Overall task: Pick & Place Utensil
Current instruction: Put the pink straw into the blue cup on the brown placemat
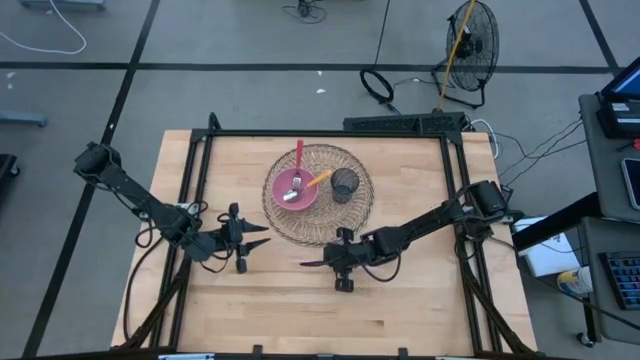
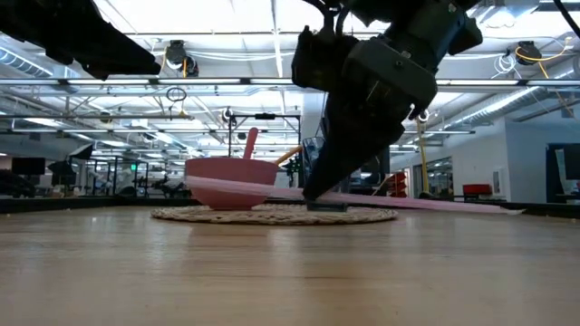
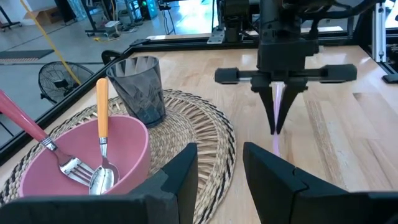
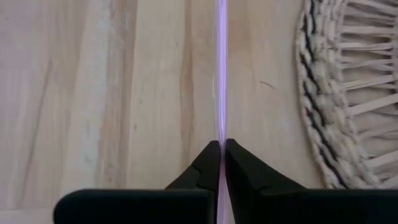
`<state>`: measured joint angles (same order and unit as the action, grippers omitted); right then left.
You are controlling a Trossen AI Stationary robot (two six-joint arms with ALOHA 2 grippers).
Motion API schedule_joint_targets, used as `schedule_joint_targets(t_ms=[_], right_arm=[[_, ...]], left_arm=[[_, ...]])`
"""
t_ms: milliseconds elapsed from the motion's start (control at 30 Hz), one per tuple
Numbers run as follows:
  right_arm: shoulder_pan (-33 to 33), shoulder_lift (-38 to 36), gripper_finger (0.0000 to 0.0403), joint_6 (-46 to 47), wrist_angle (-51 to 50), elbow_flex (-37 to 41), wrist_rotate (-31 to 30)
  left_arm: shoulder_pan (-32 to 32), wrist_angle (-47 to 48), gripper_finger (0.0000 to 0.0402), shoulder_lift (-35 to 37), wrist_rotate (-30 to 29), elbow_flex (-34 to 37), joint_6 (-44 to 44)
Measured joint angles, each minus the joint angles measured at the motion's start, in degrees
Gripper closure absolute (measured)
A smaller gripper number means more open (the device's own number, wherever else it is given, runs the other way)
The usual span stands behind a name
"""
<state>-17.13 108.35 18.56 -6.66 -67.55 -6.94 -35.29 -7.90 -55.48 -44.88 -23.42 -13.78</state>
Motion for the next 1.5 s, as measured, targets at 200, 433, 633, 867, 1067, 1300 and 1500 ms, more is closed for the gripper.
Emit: schedule_joint_targets(t_ms=[200,433,633,867,1067,1300,1500], right_arm=[[0.0,-2.9,0.0393,-2.0,0.3,0.0,-0.3],[0.4,-7.3,0.0393,-4.8,1.1,0.4,-0.8],[0.8,-11.7,0.0393,-7.3,1.7,1.5,-2.3],[1.9,-18.3,0.0393,-9.2,1.7,4.7,-4.2],[3.1,-23.3,0.0393,-11.5,2.3,6.6,-5.5],[4.8,-27.5,0.0393,-15.0,7.0,9.6,-6.7],[6.3,-30.1,0.0393,-16.9,10.4,12.6,-6.5]], left_arm=[[0.0,0.0,0.027,0.0,0.0,0.0,0.0],[0.0,0.0,0.027,0.0,0.0,0.0,0.0],[0.0,0.0,0.027,0.0,0.0,0.0,0.1],[0.0,0.0,0.027,0.0,0.0,0.0,0.1],[0.0,0.0,0.027,0.0,0.0,0.0,0.1],[0.0,0.0,0.027,0.0,-0.1,0.0,0.1],[0.0,0.0,0.027,0.0,-0.1,0.0,0.3]])
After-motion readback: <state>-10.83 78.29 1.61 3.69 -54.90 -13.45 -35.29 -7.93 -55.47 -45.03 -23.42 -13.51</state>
